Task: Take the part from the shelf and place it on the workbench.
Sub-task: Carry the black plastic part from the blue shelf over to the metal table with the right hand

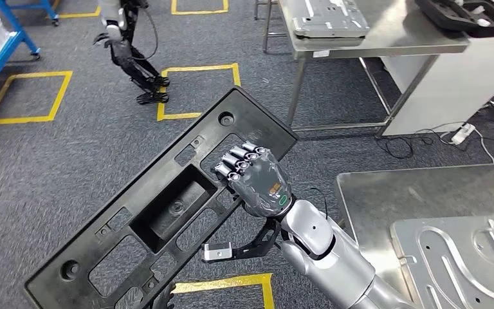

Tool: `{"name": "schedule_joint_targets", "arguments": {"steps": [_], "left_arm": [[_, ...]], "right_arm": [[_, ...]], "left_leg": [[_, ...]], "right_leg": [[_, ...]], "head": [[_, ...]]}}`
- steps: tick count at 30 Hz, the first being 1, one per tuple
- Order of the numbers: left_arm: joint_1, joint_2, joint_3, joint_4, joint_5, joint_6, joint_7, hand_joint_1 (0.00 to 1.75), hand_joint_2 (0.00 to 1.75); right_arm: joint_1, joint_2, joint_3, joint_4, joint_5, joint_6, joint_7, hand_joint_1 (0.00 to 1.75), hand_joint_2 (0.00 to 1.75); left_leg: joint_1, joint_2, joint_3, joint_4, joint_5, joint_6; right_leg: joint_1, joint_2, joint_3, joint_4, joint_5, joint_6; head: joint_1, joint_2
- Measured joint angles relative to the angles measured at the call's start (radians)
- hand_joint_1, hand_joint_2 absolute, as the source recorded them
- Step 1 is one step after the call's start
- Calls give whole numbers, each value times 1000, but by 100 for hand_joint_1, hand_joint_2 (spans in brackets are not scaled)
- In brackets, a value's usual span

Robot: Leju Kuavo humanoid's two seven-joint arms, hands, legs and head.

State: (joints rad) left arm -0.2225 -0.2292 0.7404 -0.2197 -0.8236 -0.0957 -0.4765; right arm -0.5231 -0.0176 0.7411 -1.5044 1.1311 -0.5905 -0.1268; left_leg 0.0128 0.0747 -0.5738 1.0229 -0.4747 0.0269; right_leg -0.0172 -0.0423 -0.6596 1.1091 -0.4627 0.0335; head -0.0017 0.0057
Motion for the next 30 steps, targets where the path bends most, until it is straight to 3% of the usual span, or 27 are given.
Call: {"name": "schedule_joint_targets", "arguments": {"steps": [2, 5, 7, 9, 10, 11, 12, 14, 16, 18, 19, 20, 22, 24, 26, 27, 28, 30], "left_arm": [[0, 0, 0, 0, 0, 0, 0, 0, 0], [-2, 0, 0, 0, 1, 1, 0, 0, 0], [-4, 0, 0, 0, 3, 1, 0, 0, 0], [-1, 0, 0, 0, 6, 1, -1, 0, 0], [1, 0, 0, 0, 7, 1, -1, 0, 0], [4, 1, 0, 0, 7, 1, -1, 0, 0], [5, 1, 0, 0, 8, 1, -1, 0, 0], [5, 1, 0, 0, 8, 1, -1, 0, 0], [4, 3, 0, 0, 10, 2, -2, 0, 0], [5, 4, 0, 0, 11, 3, -2, 0, 0], [5, 4, -1, 0, 11, 4, -2, 0, 0], [4, 3, -1, 0, 11, 4, -2, 0, 0], [1, 1, -2, 0, 12, 5, -2, 0, 0], [1, 0, -2, 0, 13, 6, -3, 0, 0], [5, 1, -2, 0, 13, 7, -3, 0, 0], [6, 1, -2, 0, 14, 8, -3, 0, 0], [6, 1, -2, 0, 14, 8, -3, 0, 0], [5, 1, -3, 0, 14, 8, -3, 0, 0]], "right_arm": [[-2, 0, -4, 0, 0, 0, 1, 175, 175], [-2, 0, -11, 0, 0, -1, 3, 175, 175], [-4, 1, -15, -1, 0, -1, 3, 175, 175], [-5, 2, -16, -1, 0, 0, 4, 175, 175], [-4, 2, -16, 0, 0, 0, 5, 175, 175], [-3, 2, -17, 1, 0, 0, 6, 175, 175], [-2, 2, -17, 2, 0, 0, 6, 175, 175], [-1, 2, -18, 3, 0, -1, 7, 175, 175], [-1, 2, -20, 4, 1, -1, 8, 175, 175], [-1, 3, -22, 5, 2, -2, 9, 175, 175], [0, 3, -24, 5, 2, -3, 9, 175, 175], [1, 2, -26, 6, 3, -3, 9, 175, 175], [1, 2, -31, 6, 3, -4, 9, 175, 175], [0, 2, -34, 7, 3, -5, 9, 175, 175], [2, 2, -36, 8, 5, -5, 9, 175, 175], [3, 2, -37, 9, 5, -6, 9, 175, 175], [4, 2, -37, 10, 6, -6, 9, 175, 175], [3, 2, -39, 11, 7, -6, 9, 175, 175]], "left_leg": [[-6, 16, 1, 8, -8, -11], [-4, 33, 7, 10, -17, -25], [1, -4, -11, 58, -53, -34], [4, -52, -66, 178, -114, -37], [4, -61, -97, 241, -137, -38], [4, -65, -118, 281, -142, -37], [4, -67, -124, 285, -129, -35], [4, -84, -84, 184, -57, -25], [5, -127, -32, 64, -7, -14], [3, -149, -14, 22, -2, -10], [1, -141, -12, 15, 0, -9], [3, -129, -9, 10, 5, -5], [7, -105, -3, -8, 15, 5], [7, -80, 0, -17, 19, 13], [5, -51, -1, -16, 17, 15], [5, -38, -1, -15, 16, 14], [6, -25, 0, -12, 14, 12], [6, -4, 1, -5, 6, 5]], "right_leg": [[7, -18, 26, -55, 9, -11], [10, 12, 25, -59, 11, -31], [6, 32, 28, -66, 16, -45], [5, 51, 29, -67, 18, -53], [7, 64, 29, -66, 18, -55], [8, 77, 29, -65, 18, -56], [10, 91, 30, -64, 18, -56], [11, 119, 30, -60, 18, -56], [11, 143, 26, -57, 19, -51], [6, 164, 19, -59, 25, -40], [4, 176, 16, -62, 29, -33], [3, 176, 14, -62, 30, -26], [9, 133, -1, -32, 5, -17], [11, 72, -49, 75, -57, -11], [5, 52, -100, 186, -100, -4], [2, 48, -105, 199, -95, -1], [-2, 43, -88, 171, -72, 3], [-3, 9, -14, 37, -11, 5]], "head": [[-1, 0], [-1, 0], [-1, 0], [-1, 0], [-1, 0], [-1, 0], [-1, 0], [-1, 0], [-1, 0], [-1, 0], [-1, 0], [-1, 0], [2, 0], [4, 0], [4, 0], [4, 0], [4, 0], [4, 0]]}}
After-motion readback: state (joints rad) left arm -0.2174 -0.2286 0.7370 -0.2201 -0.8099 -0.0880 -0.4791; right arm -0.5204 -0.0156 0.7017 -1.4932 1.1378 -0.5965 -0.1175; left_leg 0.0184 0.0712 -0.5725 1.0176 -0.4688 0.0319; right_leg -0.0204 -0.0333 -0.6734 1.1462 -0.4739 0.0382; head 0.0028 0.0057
